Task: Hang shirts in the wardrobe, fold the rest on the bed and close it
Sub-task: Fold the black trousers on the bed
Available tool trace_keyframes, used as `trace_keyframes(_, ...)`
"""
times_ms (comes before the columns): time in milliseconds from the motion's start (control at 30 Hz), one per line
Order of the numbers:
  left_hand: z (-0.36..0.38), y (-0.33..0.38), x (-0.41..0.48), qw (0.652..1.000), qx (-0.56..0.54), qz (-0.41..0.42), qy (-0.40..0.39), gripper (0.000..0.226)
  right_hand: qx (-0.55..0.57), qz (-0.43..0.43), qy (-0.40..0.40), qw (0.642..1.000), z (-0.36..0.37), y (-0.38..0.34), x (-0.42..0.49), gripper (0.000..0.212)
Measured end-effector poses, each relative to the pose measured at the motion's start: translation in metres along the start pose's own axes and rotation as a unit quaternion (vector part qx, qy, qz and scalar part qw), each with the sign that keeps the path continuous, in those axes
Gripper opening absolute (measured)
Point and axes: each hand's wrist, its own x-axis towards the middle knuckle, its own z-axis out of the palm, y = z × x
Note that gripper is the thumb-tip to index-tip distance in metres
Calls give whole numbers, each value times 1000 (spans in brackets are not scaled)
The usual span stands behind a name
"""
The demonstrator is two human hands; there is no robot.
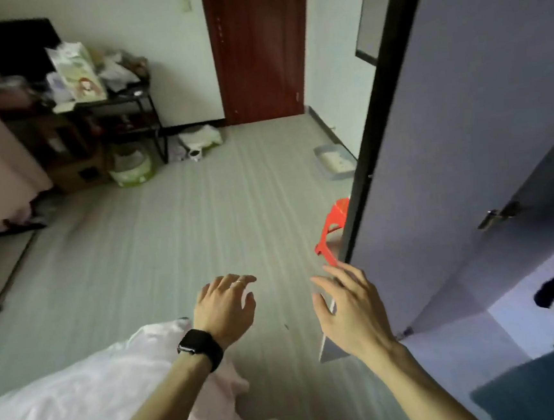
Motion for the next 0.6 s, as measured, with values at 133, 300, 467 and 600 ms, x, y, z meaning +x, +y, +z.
trace_keyframes(133,-19,-81,0,993,6,-116,7,38,23,-68,-48,996,51,-52,51,27)
trace_keyframes(300,-45,-177,28,975,14,-217,45,38,40,-130,-92,986,112,-113,138,28)
trace_keyframes(467,-84,-251,76,957,24,-274,91,37,52,-167,-101,979,156,-165,235,29)
trace_keyframes(600,-112,-295,115,949,47,-290,114,36,68,-177,-113,975,184,-202,301,31)
